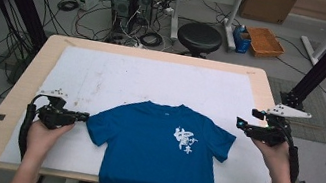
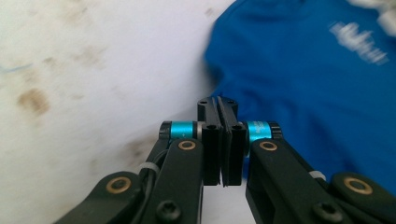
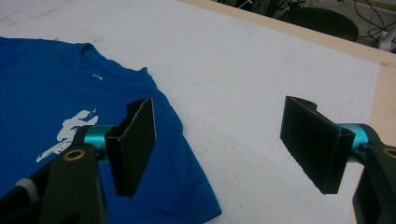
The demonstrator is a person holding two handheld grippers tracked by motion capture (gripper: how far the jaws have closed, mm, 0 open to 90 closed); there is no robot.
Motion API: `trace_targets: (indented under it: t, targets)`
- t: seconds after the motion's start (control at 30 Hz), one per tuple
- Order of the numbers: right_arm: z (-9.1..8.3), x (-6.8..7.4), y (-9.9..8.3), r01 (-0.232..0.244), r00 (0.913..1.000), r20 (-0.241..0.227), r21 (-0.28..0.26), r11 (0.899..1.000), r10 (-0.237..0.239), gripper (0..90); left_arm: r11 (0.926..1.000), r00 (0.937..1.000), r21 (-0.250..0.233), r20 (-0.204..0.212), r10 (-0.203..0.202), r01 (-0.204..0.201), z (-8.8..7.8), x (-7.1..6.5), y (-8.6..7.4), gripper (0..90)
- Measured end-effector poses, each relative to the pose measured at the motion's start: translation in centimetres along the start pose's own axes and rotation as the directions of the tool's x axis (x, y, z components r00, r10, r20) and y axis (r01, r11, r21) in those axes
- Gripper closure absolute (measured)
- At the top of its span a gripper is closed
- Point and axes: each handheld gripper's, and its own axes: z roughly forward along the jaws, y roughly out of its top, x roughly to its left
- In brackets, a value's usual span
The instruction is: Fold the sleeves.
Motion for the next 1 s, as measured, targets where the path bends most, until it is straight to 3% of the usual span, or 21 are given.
trace_targets:
  t: [0.2,0.33,0.4,0.47,0.5,0.53,0.57,0.6,0.63,0.67,0.73,0.77,1.0]
  targets:
    - [0.1,0.1,0.1,0.003,1.0000,-0.001,0.004,1.000,-0.003,26.6,0.9990,0.9958,-0.035,0.088,-0.025,0.028,0.4,-3.7,2.7,88.3]
    - [-0.1,0.1,0.2,-0.001,1.0000,-0.002,-0.006,1.000,0.001,26.6,0.9992,0.9911,-0.030,0.131,-0.021,0.025,2.5,-6.3,4.0,88.3]
    - [-0.2,0.0,0.2,0.000,1.0000,0.000,-0.010,1.000,0.000,26.6,0.9992,0.9888,-0.031,0.148,-0.020,0.025,3.2,-6.8,4.2,88.2]
    - [-0.2,-0.1,0.2,0.000,1.0000,0.002,-0.012,1.000,0.000,26.6,0.9990,0.9851,-0.035,0.171,-0.021,0.027,5.4,-8.2,5.0,88.2]
    - [-0.2,-0.1,0.1,0.000,1.0000,0.003,-0.012,1.000,0.000,26.6,0.9990,0.9851,-0.035,0.171,-0.021,0.027,5.4,-8.2,5.0,88.2]
    - [-0.2,-0.1,0.1,-0.003,1.0000,0.003,-0.009,1.000,0.003,26.6,0.9992,0.9837,-0.029,0.178,-0.023,0.028,7.0,-8.9,5.4,88.2]
    - [-0.2,-0.2,0.1,-0.003,1.0000,0.003,-0.009,1.000,0.003,26.6,0.9992,0.9837,-0.029,0.178,-0.023,0.028,7.0,-8.9,5.4,88.2]
    - [-0.3,-0.2,0.0,-0.004,1.0000,0.005,-0.008,1.000,0.004,26.6,1.0000,0.9846,-0.004,0.175,-0.005,0.006,8.6,-9.6,5.6,88.2]
    - [-0.3,-0.2,0.0,-0.007,1.0000,0.005,-0.007,1.000,0.007,26.6,1.0000,0.9846,-0.004,0.175,-0.005,0.006,8.6,-9.6,5.6,88.2]
    - [-0.3,-0.3,-0.1,-0.008,0.9999,0.006,-0.009,1.000,0.008,26.6,0.9999,0.9842,0.015,0.177,0.005,-0.008,10.0,-10.2,5.7,88.2]
    - [-0.4,-0.4,-0.1,-0.011,0.9999,0.007,-0.009,1.000,0.011,26.6,0.9996,0.9841,0.025,0.178,0.008,-0.013,10.7,-10.4,5.7,88.2]
    - [-0.4,-0.5,-0.3,-0.017,0.9998,0.011,-0.007,1.000,0.017,26.6,0.9985,0.9827,0.047,0.184,0.019,-0.028,11.8,-10.8,5.6,88.2]
    - [-0.2,-0.9,-0.7,-0.020,0.9997,0.016,0.005,1.000,0.020,26.7,0.9923,0.9862,0.099,0.155,0.058,-0.074,14.4,-11.2,5.5,87.2]
